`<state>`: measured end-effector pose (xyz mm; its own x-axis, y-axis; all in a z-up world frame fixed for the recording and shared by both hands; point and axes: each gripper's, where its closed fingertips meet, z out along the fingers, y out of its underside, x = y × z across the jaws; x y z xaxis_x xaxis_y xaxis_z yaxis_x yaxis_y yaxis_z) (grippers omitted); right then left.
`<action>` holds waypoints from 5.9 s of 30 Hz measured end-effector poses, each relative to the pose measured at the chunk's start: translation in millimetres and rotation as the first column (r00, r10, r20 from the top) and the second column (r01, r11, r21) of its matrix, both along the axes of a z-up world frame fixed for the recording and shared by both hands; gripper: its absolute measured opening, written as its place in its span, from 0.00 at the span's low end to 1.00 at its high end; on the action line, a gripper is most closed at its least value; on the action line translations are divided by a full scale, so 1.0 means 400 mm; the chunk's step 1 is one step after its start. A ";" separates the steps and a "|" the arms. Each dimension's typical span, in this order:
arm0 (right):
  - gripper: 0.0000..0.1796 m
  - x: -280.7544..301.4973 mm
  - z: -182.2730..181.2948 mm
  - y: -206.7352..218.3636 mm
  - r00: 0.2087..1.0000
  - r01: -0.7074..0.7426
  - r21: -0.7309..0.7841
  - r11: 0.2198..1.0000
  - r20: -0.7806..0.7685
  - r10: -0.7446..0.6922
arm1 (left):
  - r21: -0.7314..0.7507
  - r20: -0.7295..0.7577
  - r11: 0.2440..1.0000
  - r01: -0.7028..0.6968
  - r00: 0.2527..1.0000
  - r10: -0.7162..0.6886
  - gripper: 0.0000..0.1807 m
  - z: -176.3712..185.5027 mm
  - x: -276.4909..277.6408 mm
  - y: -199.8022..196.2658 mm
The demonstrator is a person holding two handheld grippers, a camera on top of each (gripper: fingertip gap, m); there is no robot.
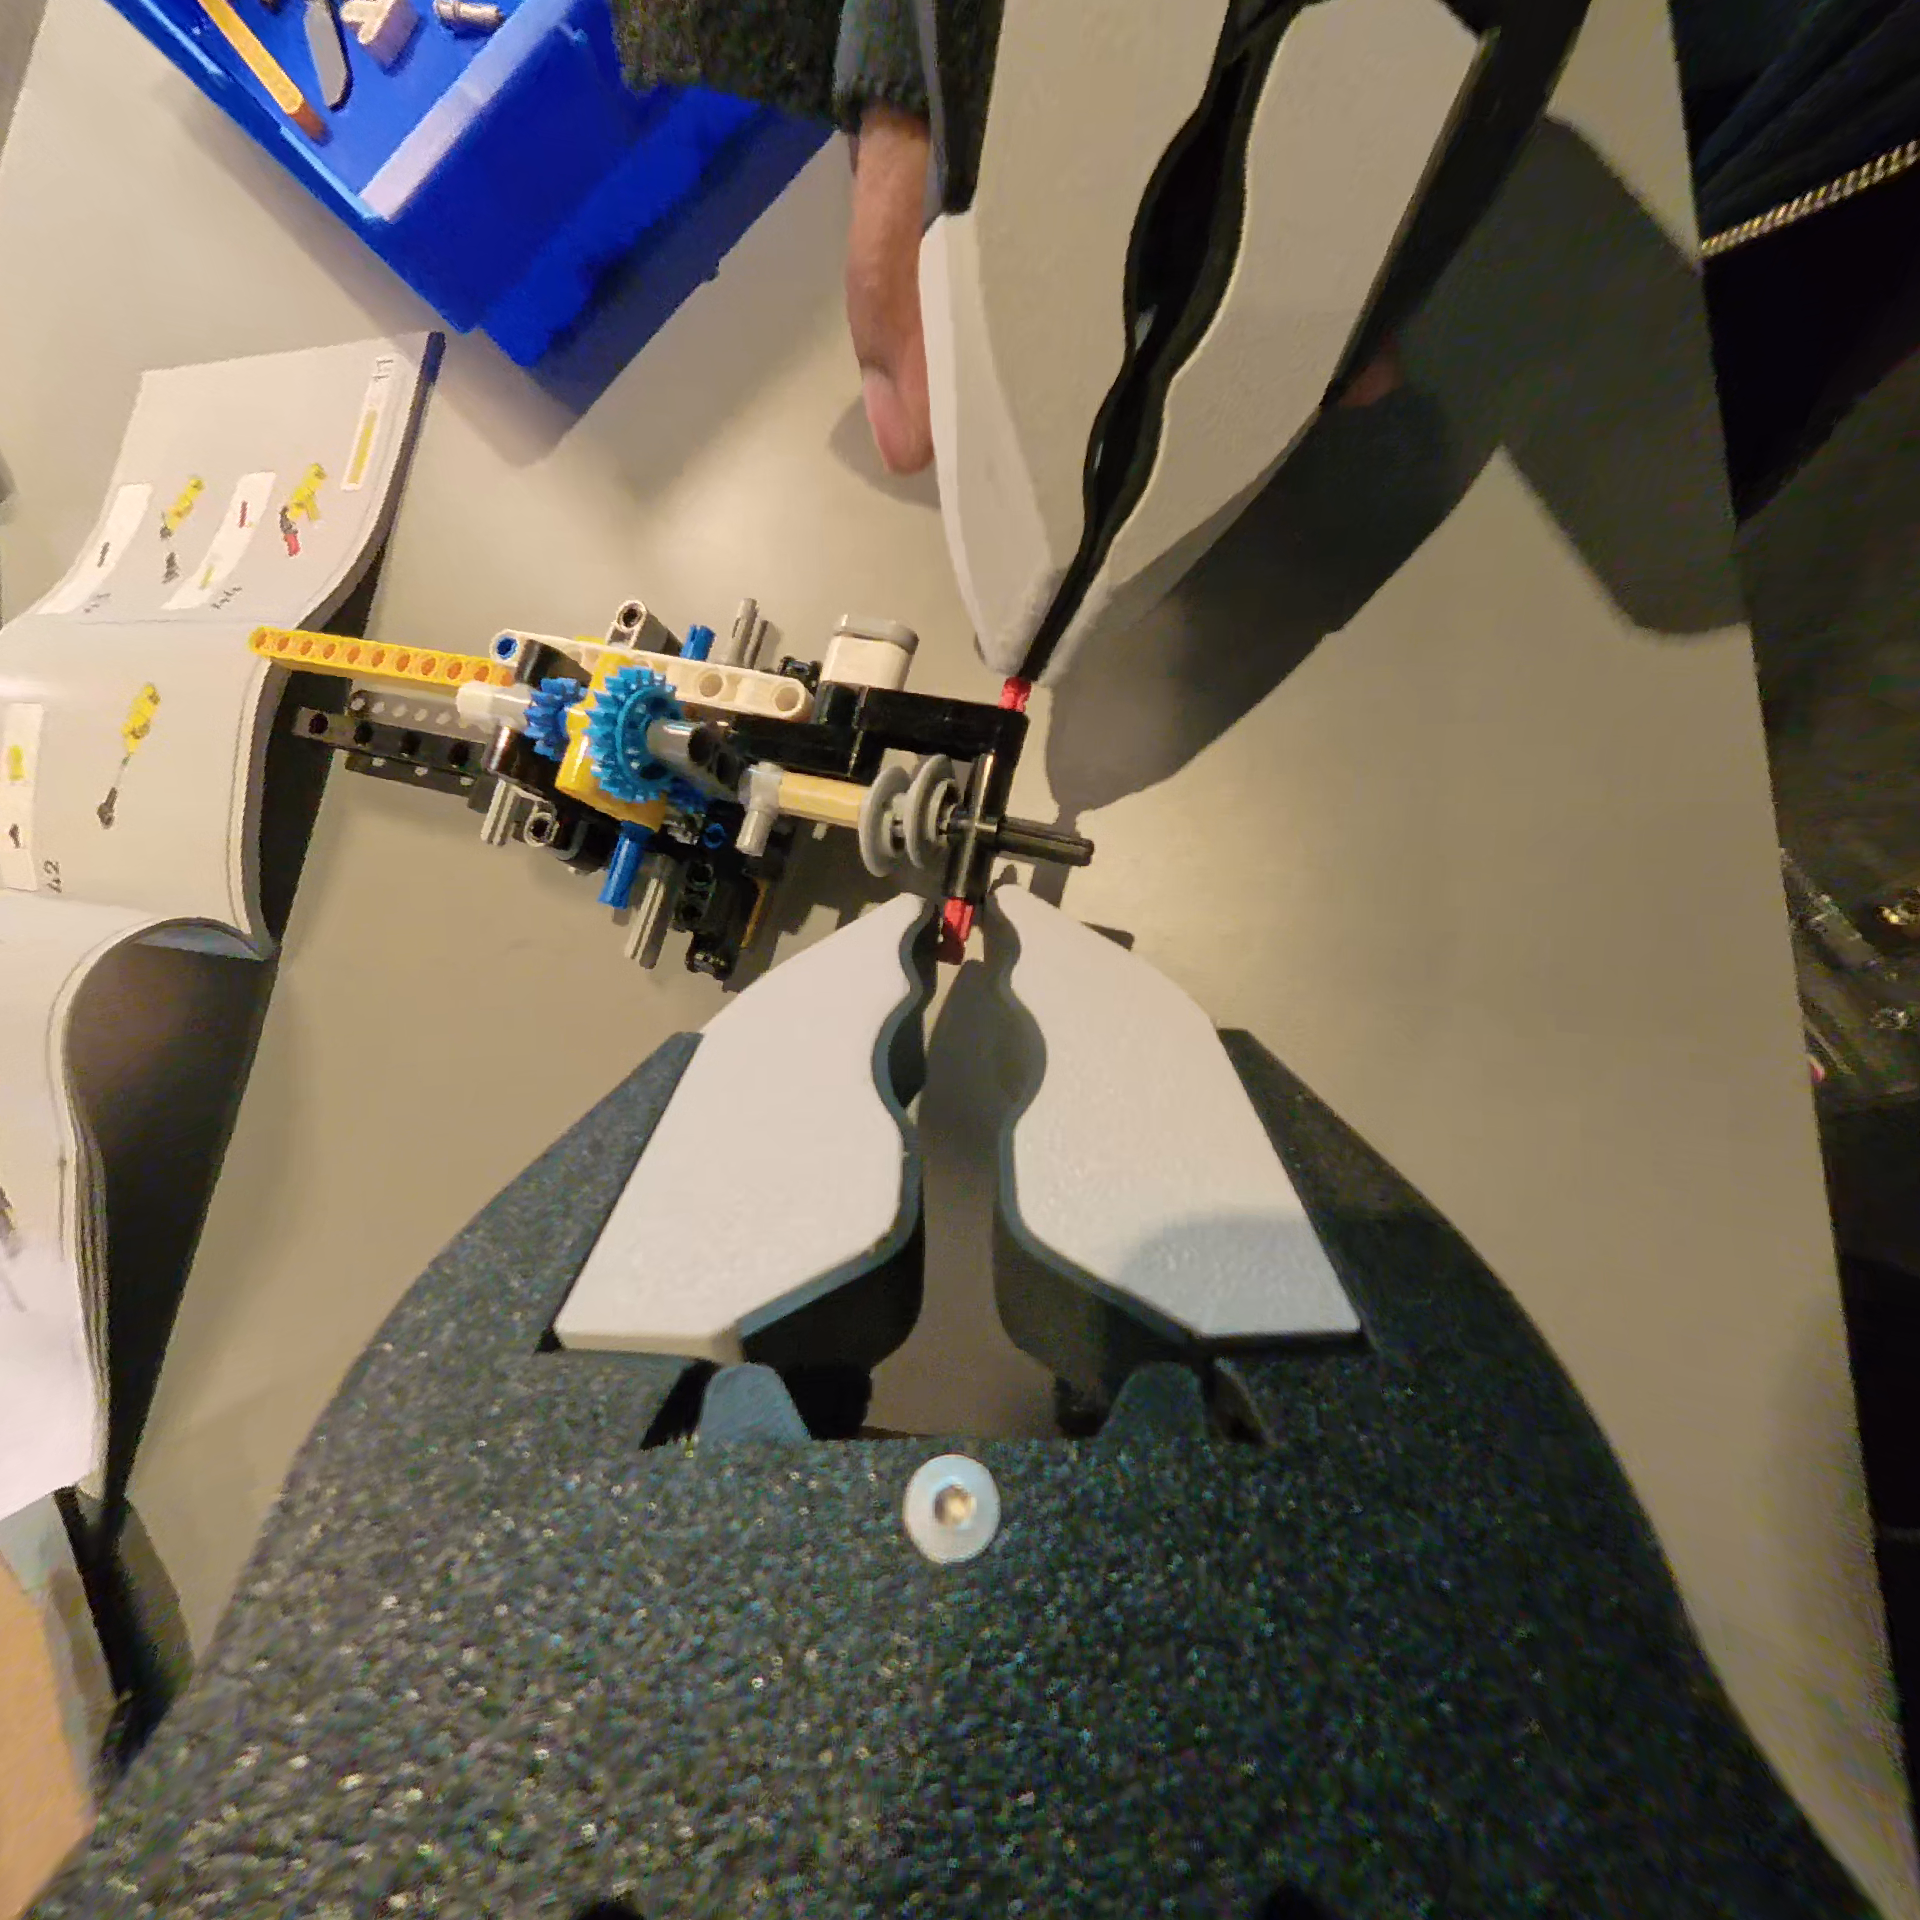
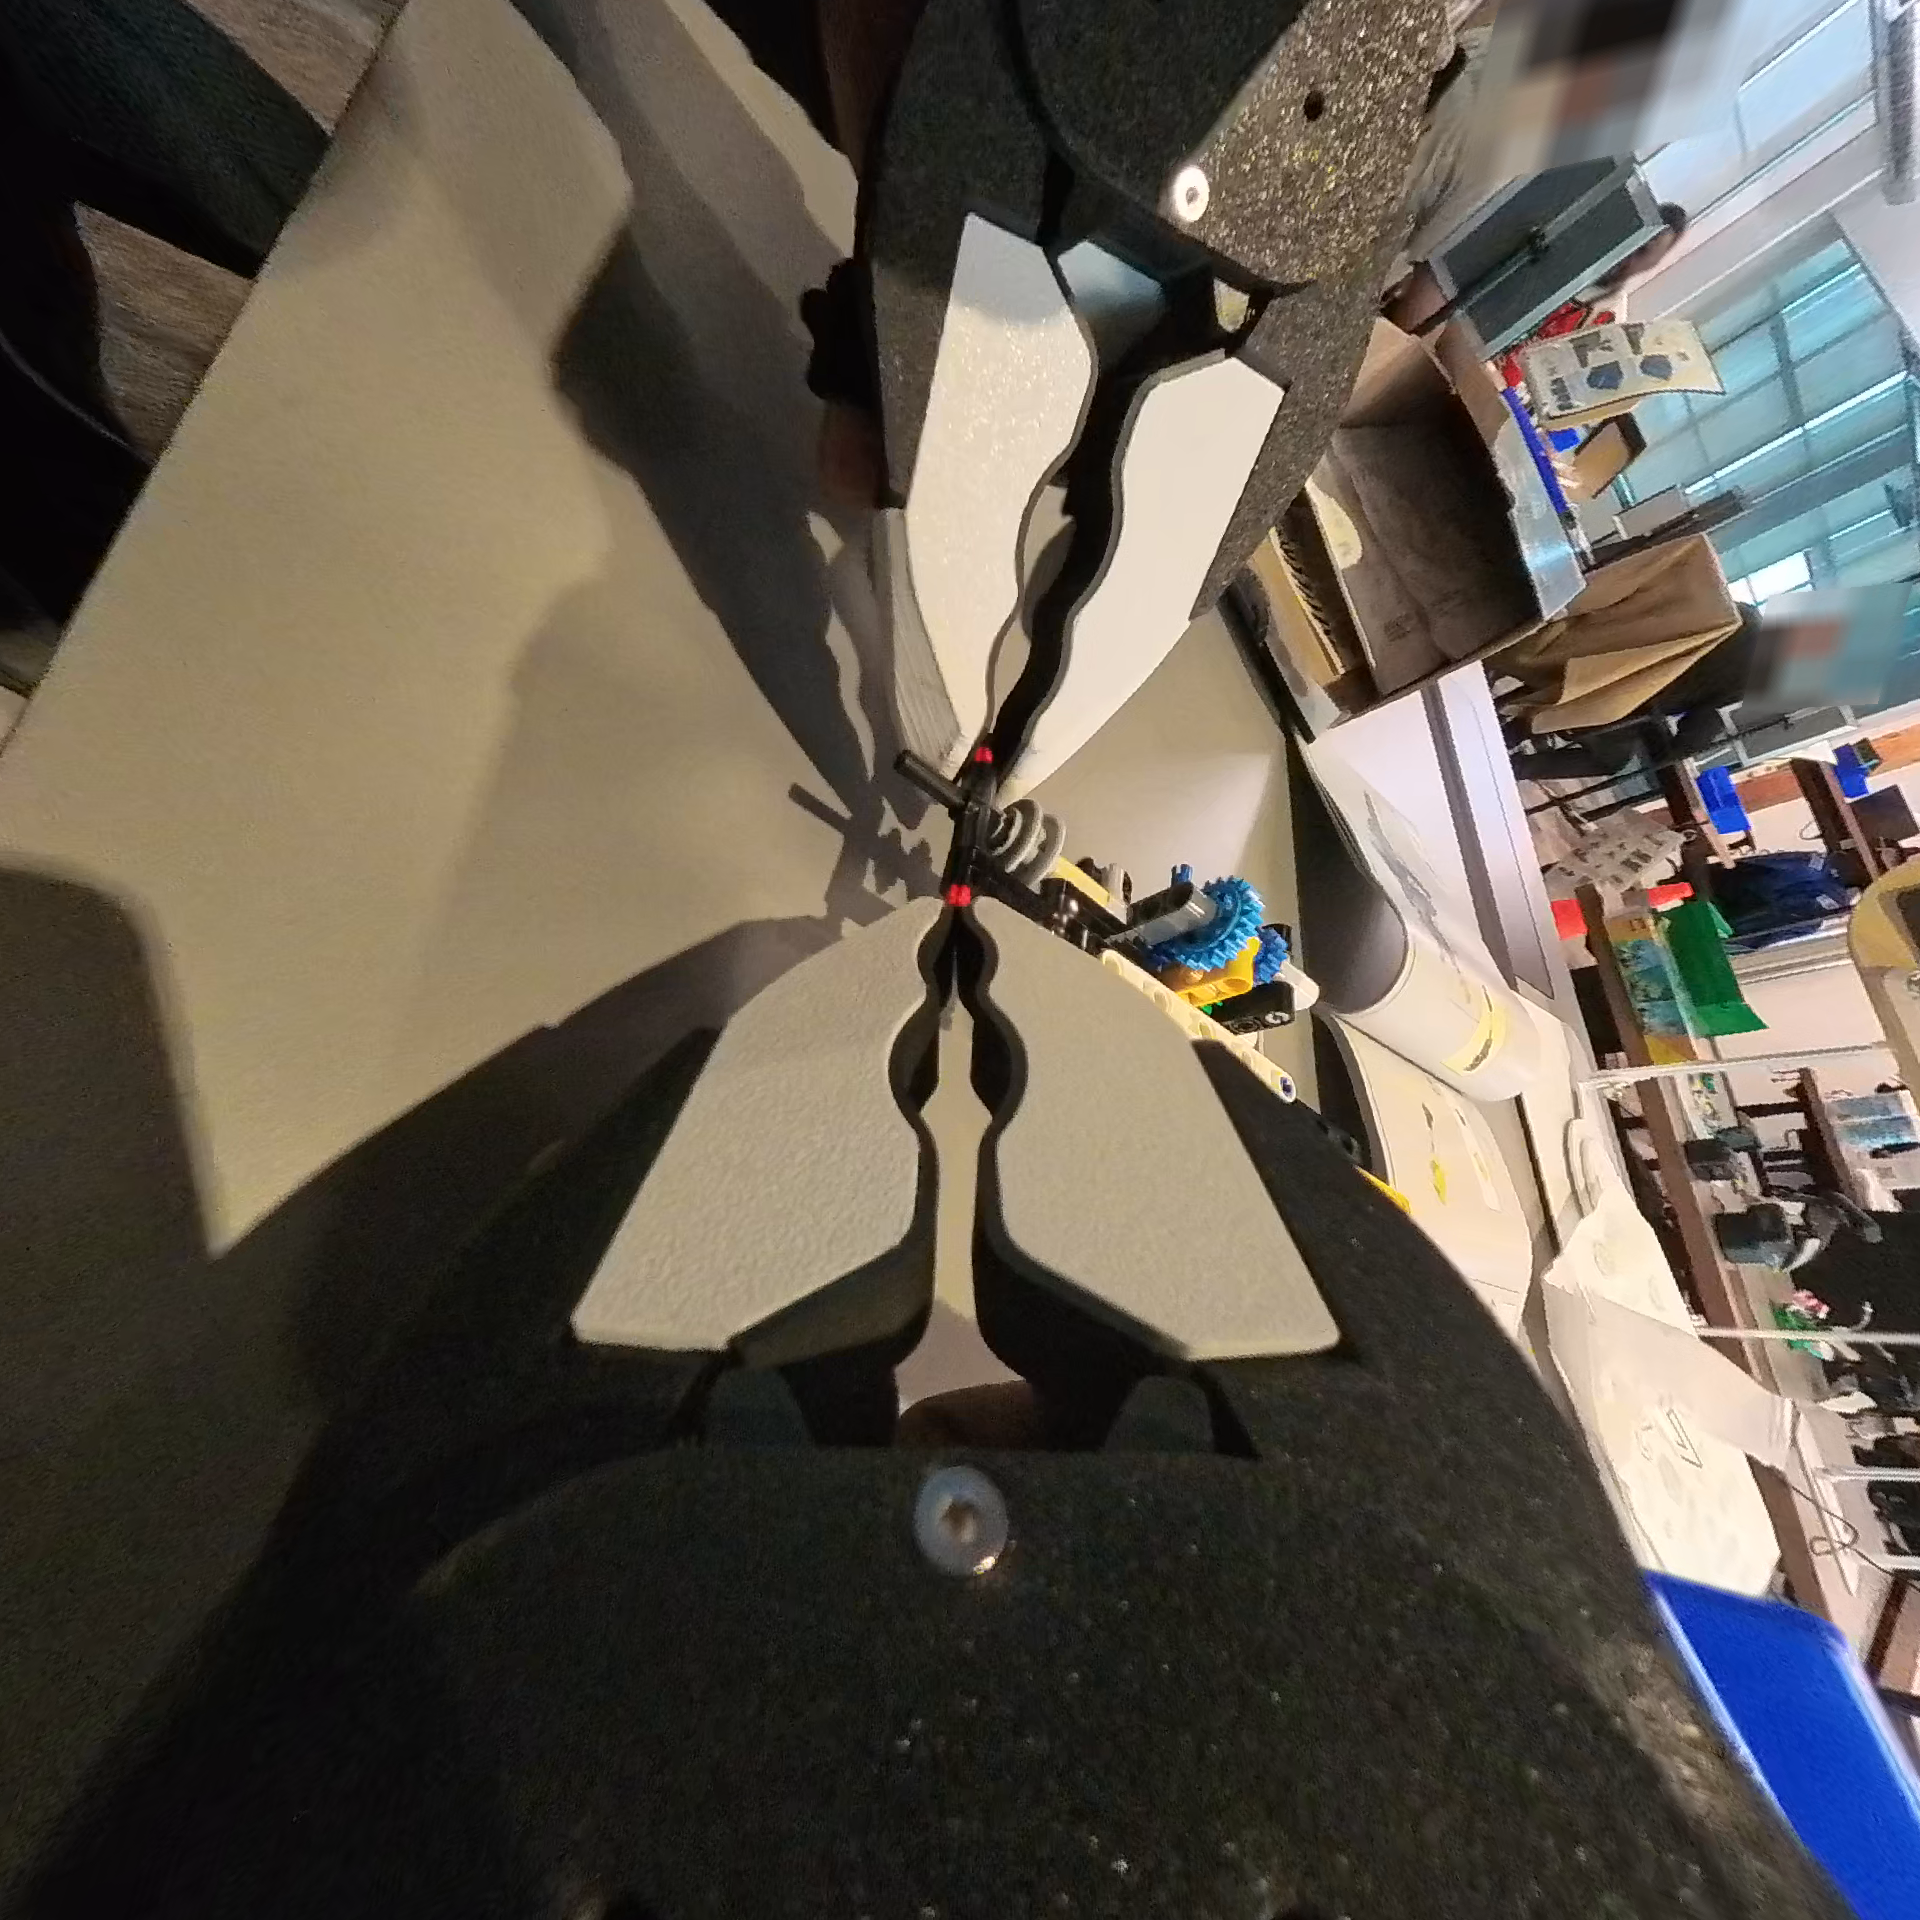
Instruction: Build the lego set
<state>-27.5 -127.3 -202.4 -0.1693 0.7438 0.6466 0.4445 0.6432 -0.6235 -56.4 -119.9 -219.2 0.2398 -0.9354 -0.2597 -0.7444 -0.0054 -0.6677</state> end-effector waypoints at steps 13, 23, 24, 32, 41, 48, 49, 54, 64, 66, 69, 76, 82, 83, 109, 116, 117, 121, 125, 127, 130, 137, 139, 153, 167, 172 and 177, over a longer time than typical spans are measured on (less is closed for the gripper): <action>0.00 -0.040 0.000 0.017 0.999 0.000 0.056 0.998 0.036 -0.002 | 0.033 0.039 0.999 0.026 0.999 -0.027 0.06 0.003 -0.041 0.042; 0.00 -0.047 -0.005 0.019 0.999 0.001 0.059 0.998 0.041 -0.003 | 0.028 0.076 0.999 -0.024 0.997 0.022 0.08 0.008 -0.065 0.054; 0.00 -0.047 -0.005 0.019 0.999 -0.001 0.060 0.998 0.041 -0.002 | 0.024 0.074 0.999 -0.037 0.997 0.035 0.08 0.008 -0.068 0.055; 0.02 -0.020 0.006 0.030 0.997 -0.014 0.107 0.994 0.081 0.006 | -0.203 0.229 0.940 -0.275 0.920 0.319 0.13 0.032 -0.089 0.012; 0.25 -0.025 0.027 0.041 0.923 -0.199 0.086 0.976 0.351 0.157 | -0.465 0.320 0.761 -0.453 0.715 0.622 0.24 0.021 -0.049 0.000; 0.32 -0.069 0.019 0.049 0.827 -0.344 0.073 0.936 0.496 0.265 | -0.408 0.329 0.793 -0.452 0.738 0.589 0.25 0.018 -0.040 0.007; 0.32 -0.073 0.016 0.047 0.815 -0.357 0.064 0.932 0.508 0.277 | -0.403 0.325 0.794 -0.455 0.740 0.589 0.25 0.017 -0.041 0.009; 0.29 -0.082 -0.001 0.033 0.777 -0.387 0.011 0.922 0.543 0.319 | -0.410 0.309 0.800 -0.438 0.759 0.573 0.25 0.010 -0.043 0.011; 0.26 -0.082 -0.029 0.051 0.739 -0.331 -0.056 0.942 0.605 0.296 | -0.365 0.306 0.847 -0.388 0.809 0.502 0.19 0.012 -0.034 0.017; 0.25 -0.083 -0.033 0.053 0.738 -0.317 -0.063 0.946 0.610 0.288 | -0.358 0.310 0.852 -0.383 0.811 0.495 0.18 0.014 -0.033 0.017; 0.24 -0.088 -0.032 0.055 0.746 -0.313 -0.060 0.948 0.603 0.285 | -0.354 0.308 0.850 -0.390 0.809 0.500 0.18 0.013 -0.034 0.019; 0.23 -0.089 -0.034 0.056 0.746 -0.330 -0.047 0.943 0.599 0.291 | -0.337 0.305 0.850 -0.406 0.806 0.506 0.17 0.013 -0.035 0.022; 0.23 -0.089 -0.035 0.056 0.739 -0.345 -0.048 0.937 0.601 0.303 | -0.331 0.303 0.849 -0.412 0.806 0.509 0.17 0.013 -0.036 0.023; 0.23 -0.090 -0.035 0.056 0.738 -0.347 -0.049 0.937 0.602 0.305 | -0.332 0.303 0.849 -0.412 0.806 0.509 0.17 0.013 -0.036 0.023; 0.09 -0.091 -0.026 0.070 0.815 -0.303 0.024 0.953 0.524 0.246 | -0.470 0.323 0.793 -0.387 0.761 0.562 0.13 0.013 -0.054 0.022; 0.09 -0.092 -0.023 0.074 0.846 -0.259 0.034 0.965 0.489 0.210 | -0.457 0.282 0.779 -0.430 0.760 0.585 0.16 -0.002 -0.056 0.043; 0.09 -0.091 -0.024 0.074 0.848 -0.258 0.034 0.966 0.487 0.210 | -0.448 0.280 0.783 -0.431 0.764 0.581 0.16 -0.002 -0.055 0.046; 0.09 -0.090 -0.022 0.074 0.858 -0.249 0.045 0.967 0.474 0.199 | -0.378 0.276 0.816 -0.437 0.788 0.550 0.16 0.004 -0.064 0.059; 0.11 -0.087 -0.019 0.076 0.872 -0.236 0.072 0.969 0.456 0.178 | -0.327 0.310 0.851 -0.411 0.804 0.508 0.16 0.018 -0.081 0.077; 0.12 -0.085 -0.017 0.078 0.882 -0.222 0.085 0.971 0.443 0.162 | -0.396 0.320 0.835 -0.381 0.795 0.515 0.17 0.020 -0.087 0.080; 0.12 -0.081 -0.008 0.079 0.904 -0.188 0.091 0.978 0.406 0.136 | -0.532 0.320 0.780 -0.329 0.775 0.545 0.17 0.015 -0.094 0.085; 0.13 -0.090 0.009 0.093 0.945 -0.101 0.090 0.991 0.320 0.067 | -0.733 0.381 0.662 -0.157 0.712 0.590 0.17 0.042 -0.096 0.104; 0.14 -0.094 0.007 0.096 0.947 -0.085 0.074 0.994 0.315 0.058 | -0.768 0.386 0.629 -0.119 0.697 0.604 0.16 0.047 -0.093 0.108; 0.13 -0.101 -0.014 0.116 0.957 -0.080 0.101 0.992 0.287 0.048 | -0.902 0.322 0.431 -0.009 0.651 0.687 0.05 0.037 -0.047 0.116; 0.06 -0.097 -0.015 0.125 0.983 -0.083 0.199 0.976 0.180 0.047 | -0.947 0.292 0.315 0.066 0.589 0.754 0.04 0.041 -0.042 0.128; 0.06 -0.095 -0.016 0.126 0.989 -0.089 0.257 0.962 0.135 0.056 | -0.955 0.281 0.282 0.091 0.573 0.770 0.04 0.042 -0.041 0.128; 0.06 -0.091 -0.017 0.131 0.991 -0.095 0.306 0.947 0.118 0.062 | -0.961 0.272 0.253 0.113 0.555 0.786 0.04 0.042 -0.039 0.133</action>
<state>-63.9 -74.8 -209.0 -0.2984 0.4909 0.8185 0.4370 0.8327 -0.3401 -71.9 -66.5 -202.4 0.2412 -0.1945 0.9508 0.1361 -0.9633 -0.2315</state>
